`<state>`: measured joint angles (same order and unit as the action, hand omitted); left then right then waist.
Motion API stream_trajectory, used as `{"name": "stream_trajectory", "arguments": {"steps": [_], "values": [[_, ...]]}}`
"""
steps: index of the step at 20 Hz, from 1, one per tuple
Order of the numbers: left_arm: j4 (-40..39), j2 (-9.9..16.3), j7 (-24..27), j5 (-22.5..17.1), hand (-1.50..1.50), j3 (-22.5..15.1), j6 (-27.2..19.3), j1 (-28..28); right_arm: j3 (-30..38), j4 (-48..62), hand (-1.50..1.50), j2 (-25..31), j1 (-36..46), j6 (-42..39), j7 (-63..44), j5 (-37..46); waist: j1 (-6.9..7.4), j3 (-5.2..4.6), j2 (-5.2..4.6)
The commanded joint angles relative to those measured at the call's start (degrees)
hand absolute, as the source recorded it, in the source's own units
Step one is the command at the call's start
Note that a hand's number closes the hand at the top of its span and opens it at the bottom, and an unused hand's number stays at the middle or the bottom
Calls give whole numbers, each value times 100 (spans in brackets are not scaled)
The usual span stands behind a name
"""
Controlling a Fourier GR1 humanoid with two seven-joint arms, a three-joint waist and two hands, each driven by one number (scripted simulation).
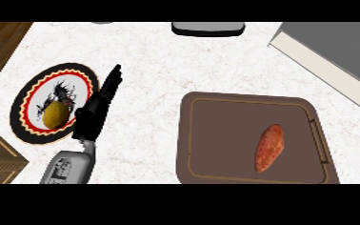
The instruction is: Pick the tomato from the tray and place it in the tiered shelf
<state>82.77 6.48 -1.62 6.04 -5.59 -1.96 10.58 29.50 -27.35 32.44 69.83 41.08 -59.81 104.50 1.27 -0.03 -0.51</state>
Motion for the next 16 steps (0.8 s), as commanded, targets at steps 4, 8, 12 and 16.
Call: {"name": "stream_trajectory", "arguments": {"steps": [4,8,12,16], "values": [[321,21,-169,34,0,-48,39,-183,78,-334,-150,3,-223,227,-779,194,-8,5,34],[310,-55,-143,40,0,-34,-29,-262,202,-873,-150,-391,-206,323,-660,-77,-65,3,62],[-311,-141,54,122,0,80,-129,108,317,-1242,-150,-550,-245,498,-226,-540,-155,1,55],[83,152,99,-76,0,247,183,-142,173,-1596,-150,-761,-164,223,-141,-779,-114,0,62]]}}
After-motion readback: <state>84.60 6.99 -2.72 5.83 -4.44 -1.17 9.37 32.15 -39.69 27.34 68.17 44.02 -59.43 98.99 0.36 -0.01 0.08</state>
